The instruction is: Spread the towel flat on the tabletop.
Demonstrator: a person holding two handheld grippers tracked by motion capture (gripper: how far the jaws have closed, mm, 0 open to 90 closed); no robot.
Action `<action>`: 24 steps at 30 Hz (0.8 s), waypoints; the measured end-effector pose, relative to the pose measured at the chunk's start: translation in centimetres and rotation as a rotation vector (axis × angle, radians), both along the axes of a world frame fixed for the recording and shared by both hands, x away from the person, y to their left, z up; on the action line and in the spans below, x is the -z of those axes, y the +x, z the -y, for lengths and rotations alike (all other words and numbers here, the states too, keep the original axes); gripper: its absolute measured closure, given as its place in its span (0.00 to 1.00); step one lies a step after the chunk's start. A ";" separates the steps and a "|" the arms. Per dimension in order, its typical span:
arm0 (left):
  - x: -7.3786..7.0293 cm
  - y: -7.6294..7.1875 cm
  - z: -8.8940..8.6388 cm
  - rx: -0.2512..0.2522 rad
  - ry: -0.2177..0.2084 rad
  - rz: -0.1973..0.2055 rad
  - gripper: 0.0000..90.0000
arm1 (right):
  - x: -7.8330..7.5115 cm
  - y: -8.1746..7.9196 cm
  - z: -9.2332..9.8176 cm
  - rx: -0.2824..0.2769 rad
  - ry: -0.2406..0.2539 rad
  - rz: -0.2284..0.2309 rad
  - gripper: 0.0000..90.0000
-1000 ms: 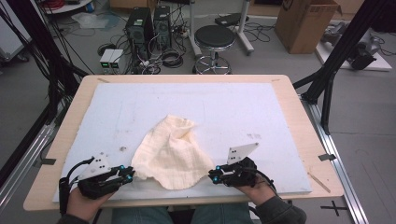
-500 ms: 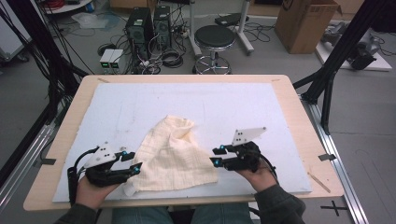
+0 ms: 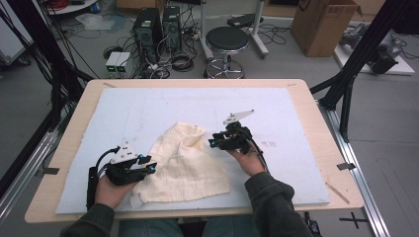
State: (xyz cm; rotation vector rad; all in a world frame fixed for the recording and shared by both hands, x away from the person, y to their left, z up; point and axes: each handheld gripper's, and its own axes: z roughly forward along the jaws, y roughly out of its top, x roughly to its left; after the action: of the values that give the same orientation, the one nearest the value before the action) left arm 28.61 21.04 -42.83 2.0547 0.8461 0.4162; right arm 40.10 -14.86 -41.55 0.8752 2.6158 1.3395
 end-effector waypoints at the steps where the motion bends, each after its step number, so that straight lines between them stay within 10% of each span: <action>1: 0.2 0.1 0.0 0.004 0.004 -0.012 0.73 | 0.4 0.3 -0.3 0.001 -0.005 -0.012 0.71; 24: 1.2 0.4 0.2 0.023 0.073 -0.065 0.79 | 1.8 1.5 -2.6 0.012 -0.066 -0.082 0.95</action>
State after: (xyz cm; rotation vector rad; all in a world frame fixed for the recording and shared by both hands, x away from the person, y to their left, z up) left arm 29.02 20.86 -44.07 2.1535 0.8568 0.3746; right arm 41.63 -12.30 -43.36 0.9540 2.6948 1.2316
